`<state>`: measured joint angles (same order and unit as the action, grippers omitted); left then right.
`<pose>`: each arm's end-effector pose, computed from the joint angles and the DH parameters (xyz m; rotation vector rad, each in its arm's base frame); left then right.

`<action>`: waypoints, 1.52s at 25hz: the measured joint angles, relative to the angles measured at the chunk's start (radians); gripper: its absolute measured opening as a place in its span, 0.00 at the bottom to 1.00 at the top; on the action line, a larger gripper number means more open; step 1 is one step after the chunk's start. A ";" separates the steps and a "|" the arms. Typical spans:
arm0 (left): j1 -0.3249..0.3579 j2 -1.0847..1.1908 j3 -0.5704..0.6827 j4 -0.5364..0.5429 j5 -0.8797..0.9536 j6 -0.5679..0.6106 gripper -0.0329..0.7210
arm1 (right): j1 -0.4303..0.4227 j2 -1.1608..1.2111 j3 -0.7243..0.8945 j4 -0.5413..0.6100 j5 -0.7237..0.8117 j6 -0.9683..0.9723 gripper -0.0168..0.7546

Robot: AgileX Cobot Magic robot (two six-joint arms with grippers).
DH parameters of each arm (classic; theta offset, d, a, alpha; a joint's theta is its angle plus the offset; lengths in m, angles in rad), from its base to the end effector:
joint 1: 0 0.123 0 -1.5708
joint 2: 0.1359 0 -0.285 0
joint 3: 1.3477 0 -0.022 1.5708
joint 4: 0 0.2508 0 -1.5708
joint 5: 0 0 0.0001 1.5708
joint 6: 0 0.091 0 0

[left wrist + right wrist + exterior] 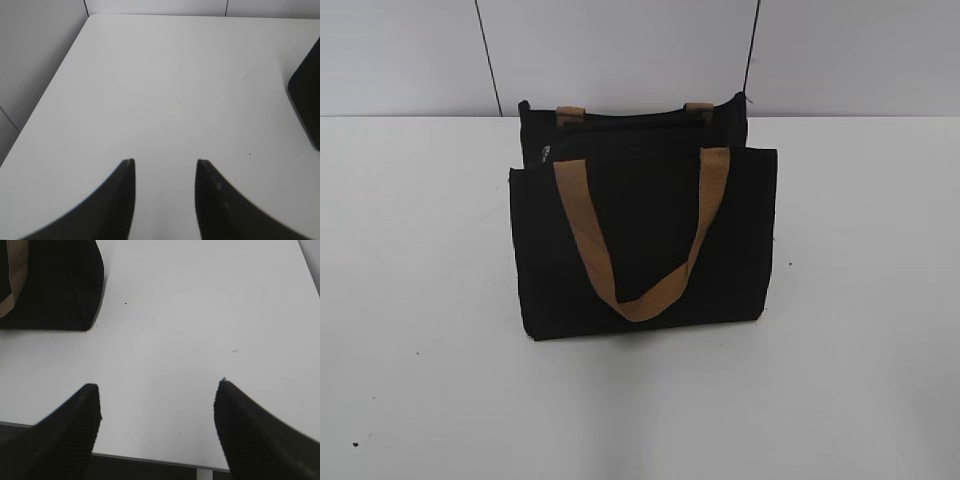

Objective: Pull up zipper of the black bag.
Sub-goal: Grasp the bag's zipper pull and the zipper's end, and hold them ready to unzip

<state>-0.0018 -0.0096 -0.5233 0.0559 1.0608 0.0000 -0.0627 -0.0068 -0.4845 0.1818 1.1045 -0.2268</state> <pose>-0.0092 0.0045 0.2837 -0.0019 2.0109 0.0653 -0.0058 0.0151 0.2706 -0.1829 2.0748 0.0435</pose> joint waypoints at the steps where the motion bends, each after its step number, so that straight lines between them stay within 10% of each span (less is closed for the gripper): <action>1: 0.000 0.000 0.000 0.000 0.000 0.000 0.46 | 0.000 0.000 0.000 0.000 0.000 0.000 0.73; 28: 0.000 0.000 -0.001 -0.012 -0.001 0.000 0.46 | 0.000 0.000 0.000 0.000 0.000 0.000 0.73; 35: -0.001 0.018 -0.053 -0.049 -0.262 0.000 0.84 | 0.000 0.000 0.000 0.000 0.000 0.000 0.73; 38: -0.001 0.059 -0.030 -0.049 -0.484 0.000 0.84 | 0.000 0.000 0.000 0.000 0.000 0.000 0.73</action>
<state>-0.0028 0.0498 -0.5530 0.0067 0.5770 0.0000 -0.0627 -0.0068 -0.4845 0.1818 1.1045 -0.2268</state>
